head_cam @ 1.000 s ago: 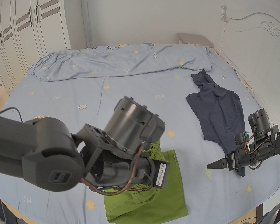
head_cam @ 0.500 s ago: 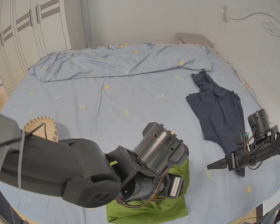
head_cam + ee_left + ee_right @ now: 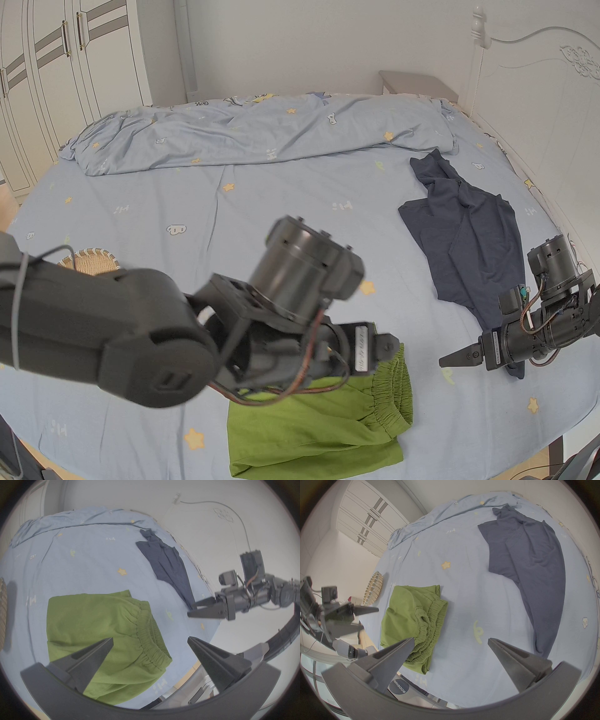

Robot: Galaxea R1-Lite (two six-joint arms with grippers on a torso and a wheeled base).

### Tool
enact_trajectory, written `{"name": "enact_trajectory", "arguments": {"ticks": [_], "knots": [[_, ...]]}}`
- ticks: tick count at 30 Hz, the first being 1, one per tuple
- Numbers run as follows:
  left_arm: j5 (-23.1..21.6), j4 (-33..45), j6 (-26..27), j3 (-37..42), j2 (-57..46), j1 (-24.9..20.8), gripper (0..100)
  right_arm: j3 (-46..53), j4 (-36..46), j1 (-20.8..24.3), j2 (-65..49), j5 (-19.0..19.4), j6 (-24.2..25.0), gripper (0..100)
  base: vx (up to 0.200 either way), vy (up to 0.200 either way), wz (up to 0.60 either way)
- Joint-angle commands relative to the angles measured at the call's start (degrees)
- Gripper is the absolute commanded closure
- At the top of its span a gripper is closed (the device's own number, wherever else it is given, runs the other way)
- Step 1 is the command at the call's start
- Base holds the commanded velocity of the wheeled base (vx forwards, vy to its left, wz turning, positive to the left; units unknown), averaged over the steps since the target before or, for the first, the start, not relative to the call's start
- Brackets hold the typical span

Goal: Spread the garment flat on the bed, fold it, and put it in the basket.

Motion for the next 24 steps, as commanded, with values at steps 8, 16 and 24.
{"name": "enact_trajectory", "arguments": {"ticks": [8,16,24], "knots": [[-35.25,-8.97,-1.15,21.24,-14.25,32.45,0,-10.04,-2.56,14.57,4.25,3.73,6.61,0,0.0,0.0,0.0],[-36.75,-20.13,17.3,30.21,0.16,38.51,0,-9.69,-8.54,23.01,12.87,5.05,10.39,0,0.0,0.0,0.0],[-36.66,-21.01,17.92,29.42,3.77,36.93,0,-7.23,-12.76,24.59,20.25,5.05,9.59,0,0.0,0.0,0.0]]}}
